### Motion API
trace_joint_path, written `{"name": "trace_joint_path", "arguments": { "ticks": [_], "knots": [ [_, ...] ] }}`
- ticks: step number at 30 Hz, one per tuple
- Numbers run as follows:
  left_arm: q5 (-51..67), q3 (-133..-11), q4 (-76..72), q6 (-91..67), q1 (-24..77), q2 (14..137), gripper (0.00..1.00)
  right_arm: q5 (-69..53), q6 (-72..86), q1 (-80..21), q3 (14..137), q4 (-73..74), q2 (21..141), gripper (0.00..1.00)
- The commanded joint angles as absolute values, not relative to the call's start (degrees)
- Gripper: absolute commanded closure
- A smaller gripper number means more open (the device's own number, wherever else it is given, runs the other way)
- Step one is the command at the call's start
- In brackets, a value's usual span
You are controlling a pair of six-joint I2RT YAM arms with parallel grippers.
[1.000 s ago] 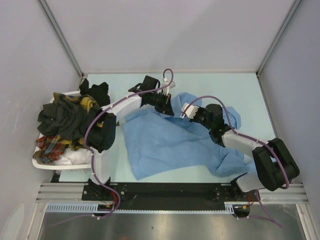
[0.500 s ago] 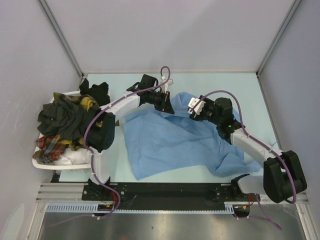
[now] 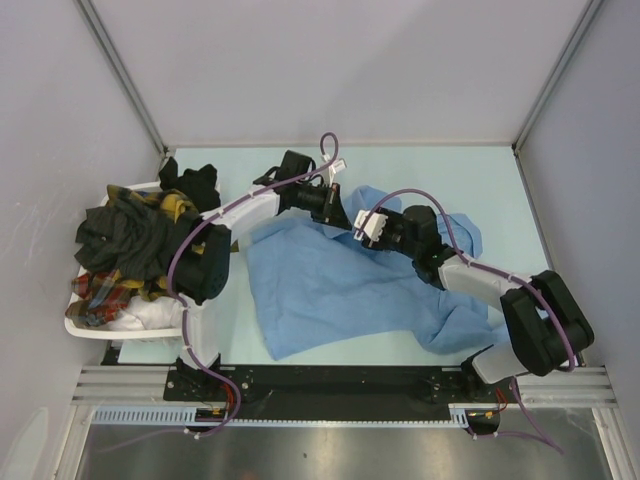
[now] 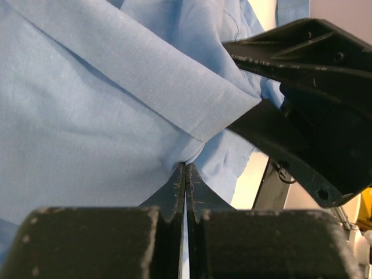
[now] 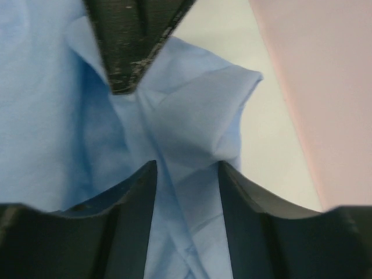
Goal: Fold and stack the long sleeve shirts
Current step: Flatten the shirt out
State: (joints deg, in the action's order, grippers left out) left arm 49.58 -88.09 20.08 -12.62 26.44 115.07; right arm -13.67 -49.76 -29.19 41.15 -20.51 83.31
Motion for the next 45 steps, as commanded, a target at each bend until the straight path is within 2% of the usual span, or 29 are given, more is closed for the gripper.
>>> {"name": "trace_joint_path", "arguments": {
  "ticks": [1, 2, 3, 5, 6, 7, 12, 18, 19, 20, 23, 26, 30, 39, 42, 43, 45],
  "knots": [
    [52.9, -86.6, 17.8, -14.1, 26.0, 112.0, 1.00, -8.7, -51.1, -28.5, 42.4, -29.8, 84.7, 0.55],
    [53.1, -86.1, 17.5, -14.6, 26.0, 111.9, 1.00, -7.7, -51.2, -28.2, 43.2, -30.1, 85.1, 0.59],
    [53.4, -86.0, 17.1, -14.8, 26.0, 111.8, 1.00, -7.3, -51.1, -28.0, 43.8, -30.1, 85.4, 0.72],
    [53.3, -85.7, 16.8, -14.9, 26.0, 111.7, 1.00, -6.9, -50.6, -27.0, 44.6, -30.0, 86.0, 0.85],
    [53.1, -85.6, 17.0, -14.9, 26.0, 111.4, 1.00, -6.9, -50.4, -26.5, 45.5, -29.6, 85.8, 0.98],
    [53.1, -85.3, 17.0, -14.9, 26.0, 111.1, 1.00, -7.3, -49.7, -25.9, 46.1, -28.3, 85.6, 1.00],
    [51.6, -83.6, 16.6, -14.6, 25.8, 110.0, 1.00, -11.7, -46.5, -22.0, 51.0, -20.5, 82.0, 1.00],
    [52.3, -84.0, 15.3, -16.1, 25.7, 110.1, 1.00, -24.3, -44.8, -15.7, 54.1, -4.5, 77.6, 1.00],
    [52.9, -84.5, 14.9, -16.8, 25.6, 110.4, 1.00, -27.1, -45.3, -15.5, 54.3, -0.6, 77.5, 0.93],
    [53.3, -84.7, 14.5, -17.1, 25.6, 110.5, 1.00, -28.6, -47.1, -15.5, 54.0, 1.6, 77.3, 0.67],
    [55.4, -85.1, 13.1, -19.2, 25.7, 110.8, 1.00, -29.7, -48.2, -17.5, 48.6, 0.3, 75.7, 0.28],
    [56.9, -84.5, 11.7, -21.2, 25.6, 110.7, 1.00, -25.7, -48.7, -21.4, 44.7, -7.7, 75.2, 0.22],
    [59.4, -82.9, 8.2, -25.7, 25.6, 110.6, 1.00, -20.8, -47.4, -24.7, 43.7, -15.5, 77.4, 0.23],
    [61.3, -81.1, 5.5, -27.9, 25.7, 110.5, 1.00, -15.2, -47.6, -25.9, 43.6, -24.3, 81.9, 0.34],
    [61.5, -80.9, 4.9, -28.6, 25.7, 110.7, 1.00, -14.9, -47.6, -25.6, 44.1, -24.2, 82.4, 0.43],
    [61.5, -80.9, 4.9, -28.6, 25.7, 110.6, 1.00, -15.0, -47.6, -25.1, 44.4, -24.1, 82.5, 0.52],
    [61.4, -80.7, 4.9, -28.5, 25.7, 110.6, 1.00, -15.1, -47.5, -24.7, 44.8, -23.9, 82.9, 0.60]
  ]
}}
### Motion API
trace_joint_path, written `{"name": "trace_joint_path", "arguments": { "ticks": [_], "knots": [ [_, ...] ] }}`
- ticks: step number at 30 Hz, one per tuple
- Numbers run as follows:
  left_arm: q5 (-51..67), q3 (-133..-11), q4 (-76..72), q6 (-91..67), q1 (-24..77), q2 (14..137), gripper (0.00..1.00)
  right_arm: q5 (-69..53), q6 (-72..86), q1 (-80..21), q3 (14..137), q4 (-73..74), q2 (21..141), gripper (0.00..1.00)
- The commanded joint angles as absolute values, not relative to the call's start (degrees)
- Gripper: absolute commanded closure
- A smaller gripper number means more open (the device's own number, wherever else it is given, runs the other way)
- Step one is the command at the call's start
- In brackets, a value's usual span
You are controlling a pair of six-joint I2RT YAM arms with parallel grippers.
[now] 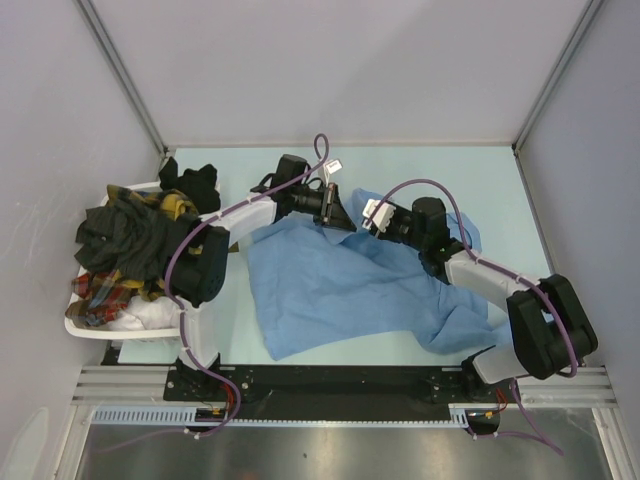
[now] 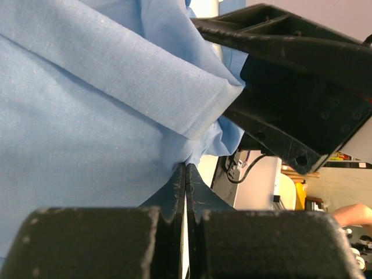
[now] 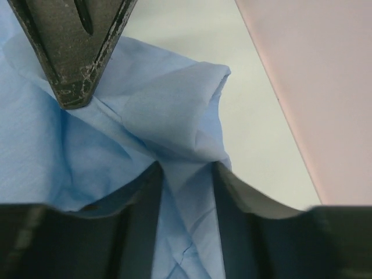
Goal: Fold and stack the long sleeve shirts
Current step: Flatten the shirt out
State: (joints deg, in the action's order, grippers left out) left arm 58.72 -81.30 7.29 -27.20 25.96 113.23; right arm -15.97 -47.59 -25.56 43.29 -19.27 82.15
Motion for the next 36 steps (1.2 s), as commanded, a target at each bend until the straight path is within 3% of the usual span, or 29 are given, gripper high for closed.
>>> {"name": "trace_joint_path", "arguments": {
  "ticks": [1, 4, 7, 16, 22, 29, 33, 34, 36],
  "knots": [
    [61.3, -80.6, 4.9, -28.3, 25.7, 110.4, 1.00, -15.1, -47.5, -24.2, 45.0, -23.8, 82.9, 0.72],
    [61.0, -80.2, 5.4, -27.8, 25.7, 110.2, 1.00, -15.6, -48.0, -23.1, 46.1, -22.9, 83.1, 0.89],
    [60.1, -80.2, 6.1, -26.6, 25.5, 110.4, 1.00, -16.4, -48.2, -22.1, 47.5, -20.7, 82.8, 1.00],
    [52.6, -81.7, 12.6, -18.6, 24.7, 110.6, 1.00, -24.7, -49.5, -15.6, 50.5, -11.4, 79.7, 1.00],
    [41.6, -84.4, 19.0, -11.1, 24.7, 110.7, 1.00, -35.6, -50.6, -14.2, 56.9, 8.0, 77.6, 1.00],
    [30.6, -84.2, 24.4, 4.4, 24.8, 108.6, 1.00, -38.1, -55.0, -9.5, 60.5, 24.6, 77.2, 1.00],
    [35.0, -83.8, 30.6, 17.5, 24.1, 105.1, 0.86, -40.4, -62.7, -7.0, 58.9, 40.7, 75.9, 1.00],
    [37.9, -83.8, 31.3, 20.3, 23.2, 104.5, 0.75, -41.1, -64.0, -7.1, 56.0, 45.9, 75.2, 1.00],
    [38.4, -83.8, 32.0, 20.9, 22.4, 103.1, 0.67, -41.7, -67.3, -8.2, 52.1, 50.4, 72.5, 1.00]
  ]
}}
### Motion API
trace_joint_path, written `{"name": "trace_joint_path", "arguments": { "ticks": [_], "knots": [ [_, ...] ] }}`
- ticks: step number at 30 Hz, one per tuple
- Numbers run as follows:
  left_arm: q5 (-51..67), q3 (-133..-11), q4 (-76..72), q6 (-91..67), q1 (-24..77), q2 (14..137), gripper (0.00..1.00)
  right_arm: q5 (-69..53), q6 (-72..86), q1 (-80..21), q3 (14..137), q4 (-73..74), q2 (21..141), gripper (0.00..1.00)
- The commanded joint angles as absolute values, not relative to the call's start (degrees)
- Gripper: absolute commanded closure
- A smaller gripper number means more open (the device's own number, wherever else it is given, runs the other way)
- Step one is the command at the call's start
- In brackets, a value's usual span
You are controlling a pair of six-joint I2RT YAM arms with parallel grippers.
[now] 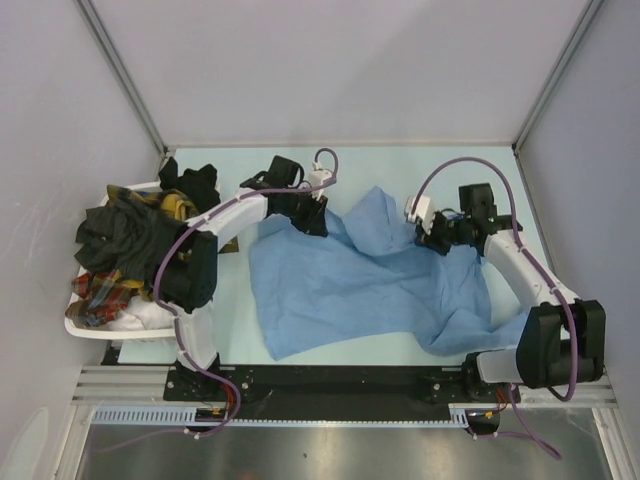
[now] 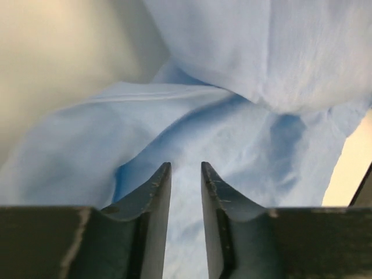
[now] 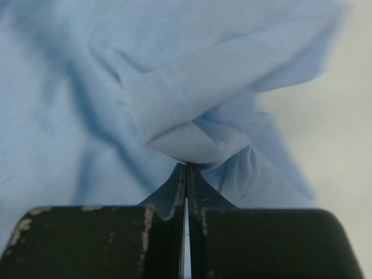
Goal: Fold and stack the long sleeve shirts
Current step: Flatten the shirt out
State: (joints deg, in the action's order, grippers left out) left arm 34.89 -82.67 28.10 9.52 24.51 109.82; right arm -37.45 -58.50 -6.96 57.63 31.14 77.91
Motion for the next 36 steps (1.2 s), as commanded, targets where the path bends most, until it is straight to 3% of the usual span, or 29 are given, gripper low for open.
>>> {"name": "trace_joint_path", "arguments": {
  "ticks": [1, 5, 8, 9, 12, 15, 19, 22, 28, 30, 31, 32, 35, 36],
  "knots": [
    [37.6, -84.2, 32.3, 21.9, 22.4, 103.2, 0.61, -41.1, -67.1, -8.9, 48.4, 52.2, 71.6, 1.00],
    [34.1, -88.8, 36.8, 23.4, 23.4, 107.5, 0.55, -40.9, -67.2, -12.1, 41.9, 56.0, 67.3, 0.98],
    [31.9, -88.1, 38.0, 24.3, 24.2, 108.6, 0.50, -40.0, -63.1, -11.5, 43.2, 56.4, 66.3, 0.55],
    [31.5, -87.5, 38.1, 24.3, 24.2, 108.7, 0.50, -40.4, -61.4, -9.2, 44.7, 54.3, 66.4, 0.34],
    [29.1, -85.1, 37.8, 25.0, 24.2, 108.5, 0.44, -44.6, -52.0, -4.1, 53.2, 50.3, 70.8, 0.20],
    [26.3, -83.1, 38.0, 25.6, 24.1, 108.2, 0.40, -48.6, -39.2, -2.2, 63.1, 45.6, 80.0, 0.13],
    [25.8, -80.9, 37.9, 26.6, 23.8, 106.0, 0.31, -48.8, -21.1, -1.2, 70.6, 35.3, 91.2, 0.15],
    [28.1, -80.7, 39.5, 27.7, 23.1, 105.0, 0.16, -46.9, -12.5, -3.0, 73.4, 29.6, 97.8, 0.14],
    [32.0, -82.4, 43.9, 31.3, 22.9, 105.4, 0.05, -43.6, -2.7, -6.9, 76.2, 23.1, 107.0, 0.14],
    [32.6, -82.4, 44.3, 32.4, 22.9, 105.4, 0.04, -42.6, -1.0, -7.4, 77.0, 20.8, 109.2, 0.20],
    [33.0, -82.6, 44.8, 33.0, 22.9, 105.5, 0.04, -43.1, -0.7, -7.4, 77.6, 20.3, 109.9, 0.29],
    [33.6, -82.9, 45.3, 33.7, 22.9, 105.6, 0.05, -43.7, -0.5, -7.0, 80.0, 20.5, 110.7, 0.52],
    [35.6, -85.0, 48.2, 37.3, 22.9, 106.1, 0.14, -45.4, -0.3, -5.5, 86.3, 21.5, 112.7, 0.99],
    [36.0, -85.8, 49.8, 38.7, 22.8, 106.8, 0.16, -45.4, -0.3, -4.9, 88.0, 21.9, 112.6, 1.00]
  ]
}}
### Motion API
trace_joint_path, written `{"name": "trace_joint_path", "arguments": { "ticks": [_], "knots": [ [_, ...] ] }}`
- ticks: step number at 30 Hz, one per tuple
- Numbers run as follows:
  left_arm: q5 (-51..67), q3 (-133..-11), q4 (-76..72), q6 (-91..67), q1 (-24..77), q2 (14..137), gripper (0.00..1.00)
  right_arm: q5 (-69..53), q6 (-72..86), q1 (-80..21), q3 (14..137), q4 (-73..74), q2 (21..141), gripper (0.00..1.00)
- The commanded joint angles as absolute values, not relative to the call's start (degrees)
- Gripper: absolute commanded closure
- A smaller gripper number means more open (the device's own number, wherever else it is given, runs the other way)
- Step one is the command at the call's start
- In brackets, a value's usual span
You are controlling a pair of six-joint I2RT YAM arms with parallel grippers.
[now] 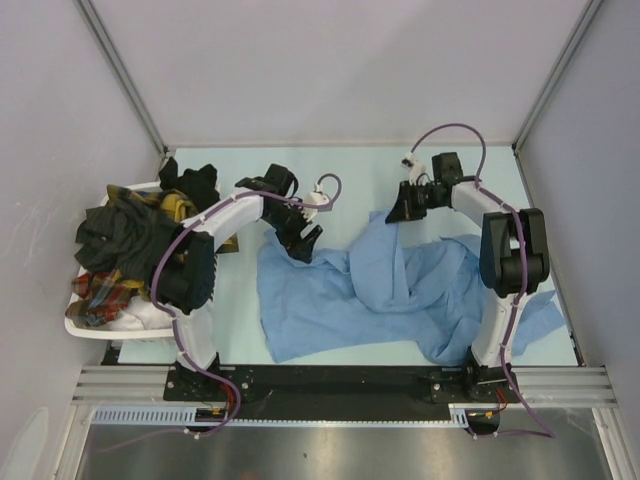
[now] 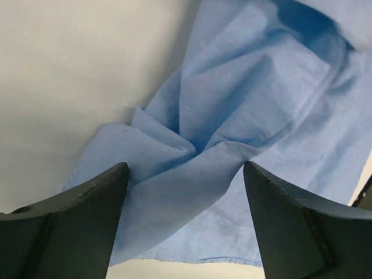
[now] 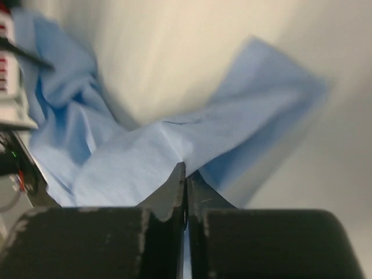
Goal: Fold and stack the long sleeve shirts
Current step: Flatten the shirt out
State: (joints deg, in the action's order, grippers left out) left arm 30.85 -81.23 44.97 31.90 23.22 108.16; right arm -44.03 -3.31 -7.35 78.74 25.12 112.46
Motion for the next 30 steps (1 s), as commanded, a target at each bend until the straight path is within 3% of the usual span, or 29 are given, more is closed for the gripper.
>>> {"name": "trace_joint_path", "arguments": {
  "ticks": [1, 4, 5, 7, 8, 10, 11, 15, 18, 19, 21, 23, 25, 27, 30],
  "knots": [
    [36.5, -87.2, 50.4, 39.2, 22.7, 107.2, 0.19, -45.8, -0.3, -4.6, 90.2, 22.4, 112.8, 1.00],
    [35.7, -89.0, 50.5, 39.8, 22.3, 109.5, 0.37, -46.8, -3.0, -3.5, 100.3, 26.1, 113.6, 1.00],
    [34.7, -89.1, 49.8, 39.4, 21.8, 109.9, 0.53, -47.1, -3.9, -3.5, 103.2, 28.4, 114.0, 1.00],
    [33.8, -89.3, 44.8, 35.1, 20.7, 111.0, 0.68, -47.3, -5.5, -3.4, 112.4, 30.6, 115.7, 1.00],
    [33.6, -89.8, 43.4, 32.0, 19.4, 111.4, 0.85, -47.6, -7.3, -3.5, 115.9, 32.8, 116.4, 1.00],
    [32.1, -92.2, 39.7, 28.0, 17.9, 113.5, 0.98, -48.2, -9.7, -4.4, 124.9, 35.5, 117.5, 1.00],
    [31.4, -93.0, 38.5, 24.4, 16.6, 114.2, 1.00, -48.8, -13.7, -4.8, 127.4, 39.3, 117.5, 1.00],
    [28.3, -95.5, 32.8, 16.1, 13.4, 116.0, 1.00, -53.0, -33.8, -10.0, 132.2, 58.1, 111.4, 1.00],
    [28.7, -96.4, 31.7, 12.4, 11.7, 117.2, 1.00, -52.1, -53.4, -17.1, 113.8, 69.5, 96.6, 1.00],
    [28.2, -96.1, 31.4, 11.9, 11.3, 117.2, 1.00, -48.0, -56.7, -19.8, 99.0, 69.8, 92.3, 1.00],
    [28.3, -95.9, 31.0, 11.4, 11.2, 117.8, 1.00, -42.7, -62.8, -27.5, 84.8, 67.2, 78.0, 0.98],
    [28.0, -95.6, 30.9, 11.4, 11.1, 118.4, 1.00, -31.9, -62.5, -34.9, 65.8, 58.7, 69.1, 0.56],
    [28.1, -95.9, 30.9, 11.3, 11.2, 118.7, 1.00, -23.3, -58.4, -36.6, 58.1, 50.1, 61.0, 0.22],
    [28.2, -96.2, 31.3, 11.6, 11.0, 118.6, 0.98, -22.8, -57.8, -33.1, 57.0, 48.6, 60.9, 0.18],
    [32.6, -94.8, 30.1, 11.4, 10.0, 115.8, 0.75, -28.6, -57.7, -20.6, 62.4, 49.8, 65.1, 0.23]
  ]
}}
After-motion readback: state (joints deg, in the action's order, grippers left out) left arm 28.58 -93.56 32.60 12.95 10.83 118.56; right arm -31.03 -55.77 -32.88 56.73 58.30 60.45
